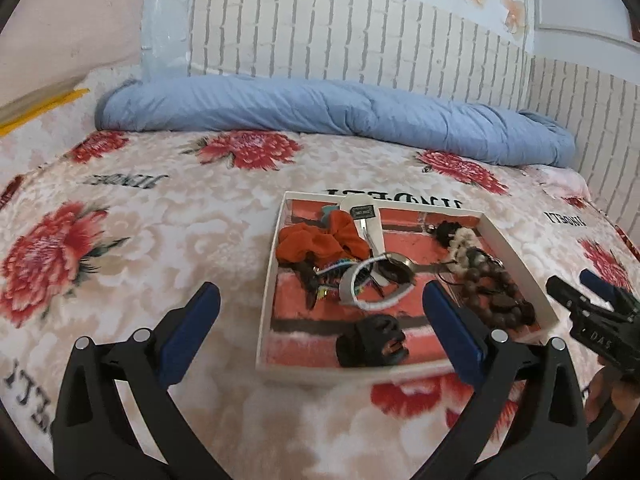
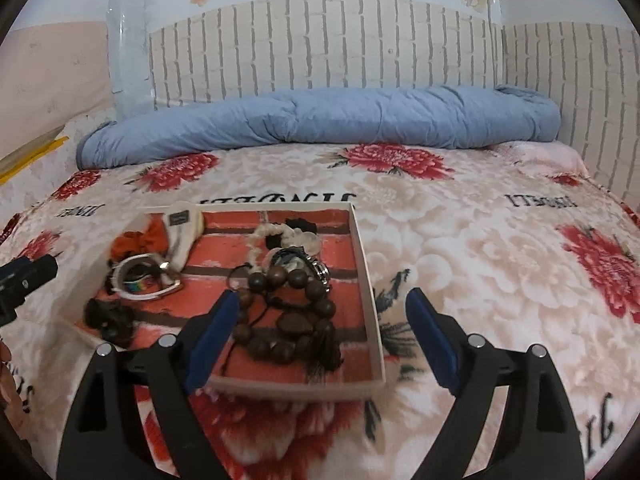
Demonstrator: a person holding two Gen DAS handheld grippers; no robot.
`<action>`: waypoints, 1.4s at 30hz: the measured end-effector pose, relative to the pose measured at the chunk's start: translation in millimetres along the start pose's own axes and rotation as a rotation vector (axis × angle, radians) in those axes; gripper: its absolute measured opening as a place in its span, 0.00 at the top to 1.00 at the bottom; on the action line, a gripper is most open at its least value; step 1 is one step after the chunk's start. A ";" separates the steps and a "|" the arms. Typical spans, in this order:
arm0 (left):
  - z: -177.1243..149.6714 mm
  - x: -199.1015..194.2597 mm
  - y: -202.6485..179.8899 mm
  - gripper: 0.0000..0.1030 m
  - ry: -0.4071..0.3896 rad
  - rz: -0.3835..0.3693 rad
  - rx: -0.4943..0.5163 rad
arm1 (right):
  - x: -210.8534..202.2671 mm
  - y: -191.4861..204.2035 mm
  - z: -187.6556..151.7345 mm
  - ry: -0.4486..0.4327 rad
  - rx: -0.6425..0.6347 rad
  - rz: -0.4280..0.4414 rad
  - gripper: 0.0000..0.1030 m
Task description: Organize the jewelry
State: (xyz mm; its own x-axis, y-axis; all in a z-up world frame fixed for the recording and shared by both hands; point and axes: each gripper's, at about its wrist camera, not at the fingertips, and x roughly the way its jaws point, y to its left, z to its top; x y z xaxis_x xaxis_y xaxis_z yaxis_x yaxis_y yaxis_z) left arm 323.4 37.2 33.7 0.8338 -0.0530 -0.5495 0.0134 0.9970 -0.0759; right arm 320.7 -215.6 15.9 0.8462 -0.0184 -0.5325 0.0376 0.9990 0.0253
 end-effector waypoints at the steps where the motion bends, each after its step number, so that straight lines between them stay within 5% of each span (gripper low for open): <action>1: -4.6 -12.8 -2.1 0.05 -0.003 0.007 0.012 | -9.3 0.5 -2.1 -0.003 -0.002 -0.001 0.16; 14: -86.2 -114.9 -12.3 0.05 -0.028 0.018 0.008 | -110.2 -1.6 -69.3 -0.013 -0.020 -0.008 0.11; 20: -113.1 -145.4 -12.4 0.05 -0.106 0.031 -0.008 | -139.5 -11.0 -98.7 -0.085 -0.011 0.000 0.08; 42: -138.5 -155.1 -22.3 0.05 -0.184 0.063 0.030 | -148.5 -20.6 -116.8 -0.154 0.027 -0.022 0.04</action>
State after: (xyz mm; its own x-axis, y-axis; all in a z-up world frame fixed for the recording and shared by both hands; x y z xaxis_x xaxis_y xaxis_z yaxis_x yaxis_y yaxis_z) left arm 117.3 15.4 5.3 0.9201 0.0178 -0.3912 -0.0276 0.9994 -0.0194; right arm 132.1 -228.6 -4.4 0.9164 -0.0489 -0.3972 0.0697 0.9968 0.0383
